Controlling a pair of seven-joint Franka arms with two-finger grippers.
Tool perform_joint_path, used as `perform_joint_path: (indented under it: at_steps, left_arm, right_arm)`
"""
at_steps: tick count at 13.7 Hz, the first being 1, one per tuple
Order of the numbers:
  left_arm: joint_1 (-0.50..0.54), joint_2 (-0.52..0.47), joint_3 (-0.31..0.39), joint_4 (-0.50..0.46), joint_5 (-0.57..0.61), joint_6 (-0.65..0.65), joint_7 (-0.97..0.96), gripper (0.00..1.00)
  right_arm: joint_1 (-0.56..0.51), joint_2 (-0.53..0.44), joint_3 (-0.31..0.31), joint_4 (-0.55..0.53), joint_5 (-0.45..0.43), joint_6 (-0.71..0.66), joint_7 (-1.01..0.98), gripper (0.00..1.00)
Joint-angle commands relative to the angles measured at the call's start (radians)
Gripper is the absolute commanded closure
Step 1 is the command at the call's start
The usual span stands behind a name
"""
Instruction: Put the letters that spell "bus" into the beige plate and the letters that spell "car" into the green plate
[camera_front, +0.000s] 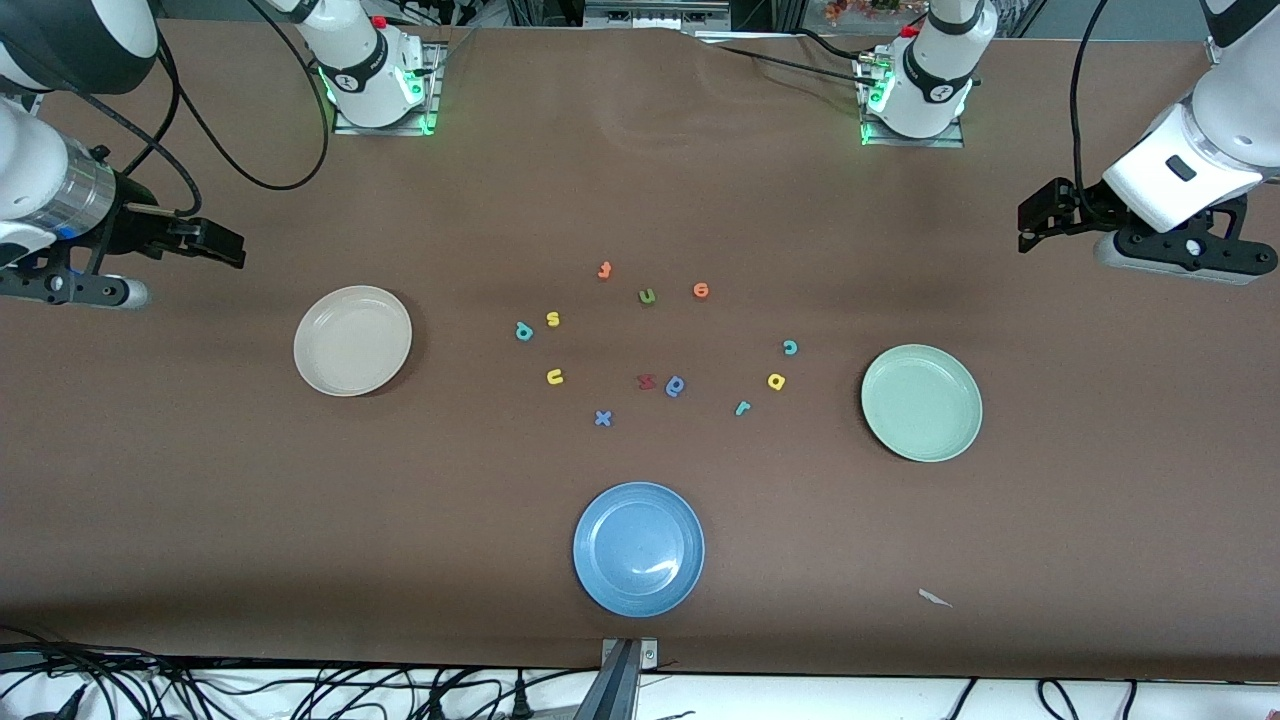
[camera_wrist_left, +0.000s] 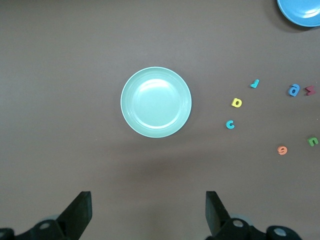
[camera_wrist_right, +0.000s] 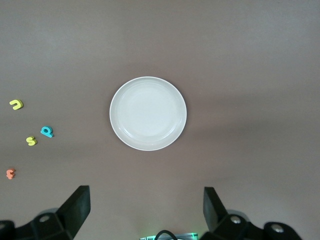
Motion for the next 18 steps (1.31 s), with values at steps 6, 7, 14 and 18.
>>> perform_joint_path:
  at_steps: [6, 7, 14, 18]
  left_arm:
    - [0.010, 0.008, -0.002, 0.031, -0.016, -0.031, 0.005, 0.00]
    - [0.010, 0.008, -0.002, 0.031, -0.016, -0.031, 0.006, 0.00]
    - [0.008, 0.007, -0.004, 0.031, -0.016, -0.031, 0.002, 0.00]
    - [0.010, 0.007, -0.001, 0.031, -0.016, -0.033, 0.003, 0.00]
  right_arm:
    - [-0.003, 0.000, -0.002, 0.006, 0.013, -0.025, -0.016, 0.00]
    - [-0.003, -0.001, -0.002, 0.006, 0.011, -0.025, -0.017, 0.00]
    - [-0.003, -0.001, -0.002, 0.005, 0.013, -0.028, -0.007, 0.00]
    - [-0.003, -0.001, -0.001, 0.005, 0.013, -0.028, -0.005, 0.00]
